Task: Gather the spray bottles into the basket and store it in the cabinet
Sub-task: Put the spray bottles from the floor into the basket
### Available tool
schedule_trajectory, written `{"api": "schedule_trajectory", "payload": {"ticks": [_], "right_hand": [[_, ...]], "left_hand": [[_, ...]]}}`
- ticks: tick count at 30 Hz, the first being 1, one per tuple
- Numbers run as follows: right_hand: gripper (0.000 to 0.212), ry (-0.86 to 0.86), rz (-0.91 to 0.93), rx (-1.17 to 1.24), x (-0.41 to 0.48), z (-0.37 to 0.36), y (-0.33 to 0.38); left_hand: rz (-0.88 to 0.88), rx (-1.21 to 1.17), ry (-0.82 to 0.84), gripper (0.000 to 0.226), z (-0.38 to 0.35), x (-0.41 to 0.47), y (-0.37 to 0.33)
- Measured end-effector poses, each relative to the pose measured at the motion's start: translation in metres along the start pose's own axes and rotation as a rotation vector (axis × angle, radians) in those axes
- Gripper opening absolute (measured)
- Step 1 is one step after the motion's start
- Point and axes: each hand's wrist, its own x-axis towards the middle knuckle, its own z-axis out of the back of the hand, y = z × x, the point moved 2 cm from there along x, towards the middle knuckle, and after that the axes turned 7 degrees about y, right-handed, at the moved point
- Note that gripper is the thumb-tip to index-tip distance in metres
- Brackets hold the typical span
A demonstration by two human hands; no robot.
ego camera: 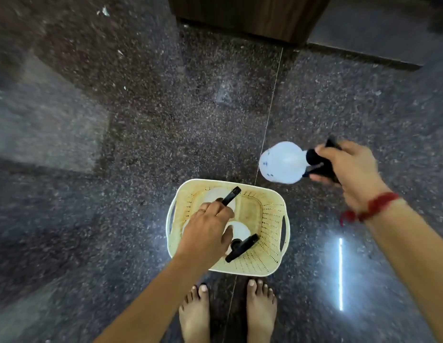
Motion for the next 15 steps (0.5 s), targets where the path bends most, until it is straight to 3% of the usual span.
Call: {"api": "schedule_trajectory", "payload": {"ticks": [6,12,15], "right_hand": [[0.006,0.083,0.068,-0.069,-0.105,0.026,0.011],[0.010,0.129,-0.106,-0.114,-0.098,0.004,-0.052],[0.014,0.153,-0.100,-0.256,-0.089,-0.007,-0.087]], "left_hand": [[0.074,-0.091,0.034,0.026,-0.012,-0.020,-0.010],[0.140,-0.132,0.088,0.025,-0.050,-0.031,-0.025],[0.174,-0.129,0.095,0.025,-0.063,-0.033,-0.027]]}}
